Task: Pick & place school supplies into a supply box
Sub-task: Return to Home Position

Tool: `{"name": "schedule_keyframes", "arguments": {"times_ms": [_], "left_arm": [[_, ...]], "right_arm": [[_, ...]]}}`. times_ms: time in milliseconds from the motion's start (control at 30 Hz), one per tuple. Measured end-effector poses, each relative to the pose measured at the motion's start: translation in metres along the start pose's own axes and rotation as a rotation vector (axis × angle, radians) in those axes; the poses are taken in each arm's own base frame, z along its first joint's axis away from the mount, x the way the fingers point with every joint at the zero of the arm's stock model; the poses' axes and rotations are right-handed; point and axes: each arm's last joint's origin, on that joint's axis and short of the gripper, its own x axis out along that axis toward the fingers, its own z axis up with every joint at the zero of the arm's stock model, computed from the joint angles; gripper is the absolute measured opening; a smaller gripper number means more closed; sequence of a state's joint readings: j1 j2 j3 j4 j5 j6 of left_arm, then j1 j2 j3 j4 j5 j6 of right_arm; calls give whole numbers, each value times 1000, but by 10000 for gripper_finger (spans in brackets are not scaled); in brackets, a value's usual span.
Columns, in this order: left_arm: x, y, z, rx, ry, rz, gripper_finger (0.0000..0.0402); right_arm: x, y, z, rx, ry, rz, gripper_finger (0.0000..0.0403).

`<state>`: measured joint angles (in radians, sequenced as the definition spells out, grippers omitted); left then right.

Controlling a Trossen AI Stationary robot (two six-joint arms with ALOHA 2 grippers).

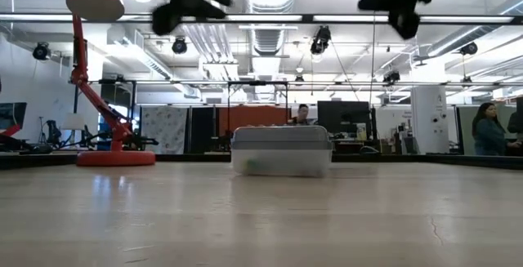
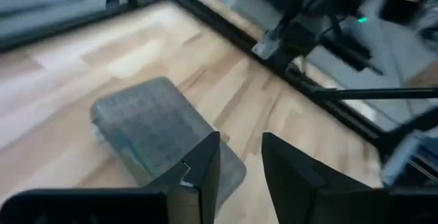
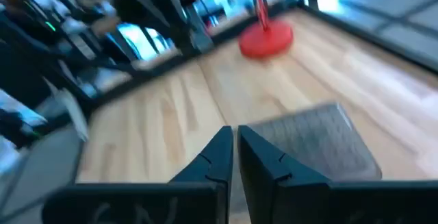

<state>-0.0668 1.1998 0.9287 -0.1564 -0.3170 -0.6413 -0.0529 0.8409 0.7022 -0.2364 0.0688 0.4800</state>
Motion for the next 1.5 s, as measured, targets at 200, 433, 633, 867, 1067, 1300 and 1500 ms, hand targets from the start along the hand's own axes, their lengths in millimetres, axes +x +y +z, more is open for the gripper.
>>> {"name": "schedule_keyframes", "arguments": {"times_ms": [200, 433, 633, 867, 1067, 1300, 1500], "left_arm": [[-59, 24, -27, -140, -61, -148, 93], [-83, 51, -109, 21, -396, -662, 93], [-91, 65, -131, 129, -494, -706, 93], [-85, 81, -124, 168, -501, -752, 93], [-72, 100, -114, 163, -415, -776, 93], [-66, 116, -108, 202, -327, -821, 93], [-61, 119, -111, 167, -277, -785, 93]], "right_arm": [[-51, 9, 12, 37, -151, 197, 18], [-56, 10, -35, -19, 20, 434, 18], [-37, 0, -73, -127, -234, 505, 18], [-41, -34, -108, -116, -487, 657, 18], [-43, -46, -108, -111, -509, 522, 18], [-45, -48, -112, -180, -490, 508, 18], [-41, -49, -114, -180, -451, 490, 18]]}}
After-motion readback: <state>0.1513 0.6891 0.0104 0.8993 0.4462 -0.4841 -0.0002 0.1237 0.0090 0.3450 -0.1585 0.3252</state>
